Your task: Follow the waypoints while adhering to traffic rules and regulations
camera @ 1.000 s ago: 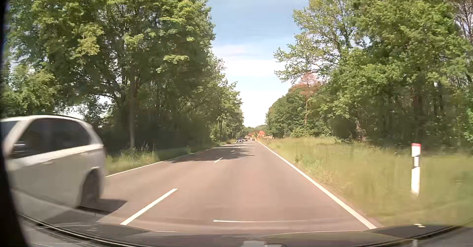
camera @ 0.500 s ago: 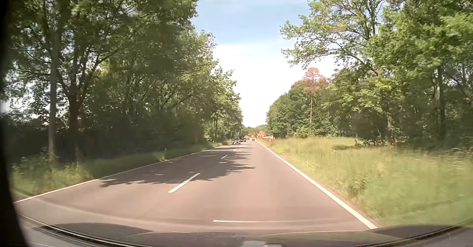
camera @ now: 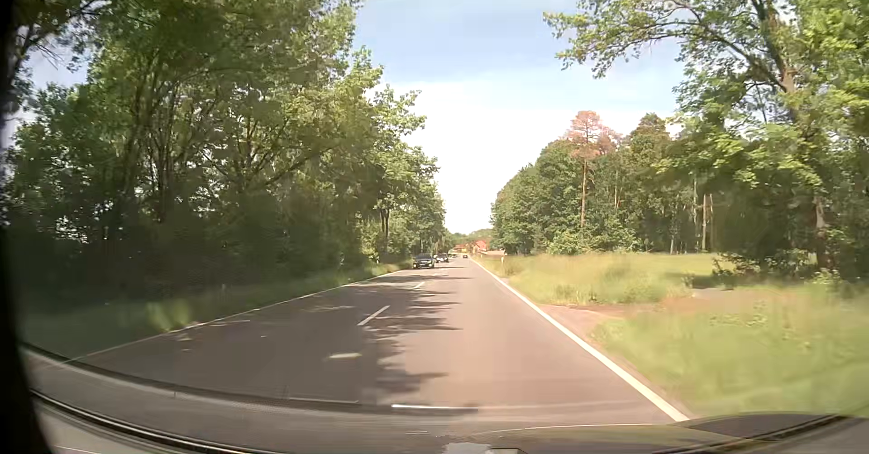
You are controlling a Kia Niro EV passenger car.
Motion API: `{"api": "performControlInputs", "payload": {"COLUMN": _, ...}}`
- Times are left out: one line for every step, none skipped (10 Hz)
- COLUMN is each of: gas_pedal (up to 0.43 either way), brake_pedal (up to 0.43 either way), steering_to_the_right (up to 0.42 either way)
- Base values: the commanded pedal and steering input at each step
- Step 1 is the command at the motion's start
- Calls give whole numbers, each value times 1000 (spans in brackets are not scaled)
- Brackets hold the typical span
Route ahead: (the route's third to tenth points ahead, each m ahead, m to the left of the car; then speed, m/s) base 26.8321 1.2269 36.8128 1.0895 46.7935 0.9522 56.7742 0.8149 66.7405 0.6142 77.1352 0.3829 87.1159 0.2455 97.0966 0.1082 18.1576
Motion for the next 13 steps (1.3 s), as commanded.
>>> {"api": "performControlInputs", "payload": {"gas_pedal": 390, "brake_pedal": 0, "steering_to_the_right": 0}}
{"api": "performControlInputs", "payload": {"gas_pedal": 398, "brake_pedal": 0, "steering_to_the_right": 0}}
{"api": "performControlInputs", "payload": {"gas_pedal": 398, "brake_pedal": 0, "steering_to_the_right": 0}}
{"api": "performControlInputs", "payload": {"gas_pedal": 398, "brake_pedal": 0, "steering_to_the_right": 0}}
{"api": "performControlInputs", "payload": {"gas_pedal": 398, "brake_pedal": 0, "steering_to_the_right": 0}}
{"api": "performControlInputs", "payload": {"gas_pedal": 398, "brake_pedal": 0, "steering_to_the_right": 0}}
{"api": "performControlInputs", "payload": {"gas_pedal": 398, "brake_pedal": 0, "steering_to_the_right": 0}}
{"api": "performControlInputs", "payload": {"gas_pedal": 398, "brake_pedal": 0, "steering_to_the_right": 0}}
{"api": "performControlInputs", "payload": {"gas_pedal": 398, "brake_pedal": 0, "steering_to_the_right": 0}}
{"api": "performControlInputs", "payload": {"gas_pedal": 398, "brake_pedal": 0, "steering_to_the_right": 0}}
{"api": "performControlInputs", "payload": {"gas_pedal": 398, "brake_pedal": 0, "steering_to_the_right": 0}}
{"api": "performControlInputs", "payload": {"gas_pedal": 398, "brake_pedal": 0, "steering_to_the_right": 0}}
{"api": "performControlInputs", "payload": {"gas_pedal": 398, "brake_pedal": 0, "steering_to_the_right": 0}}
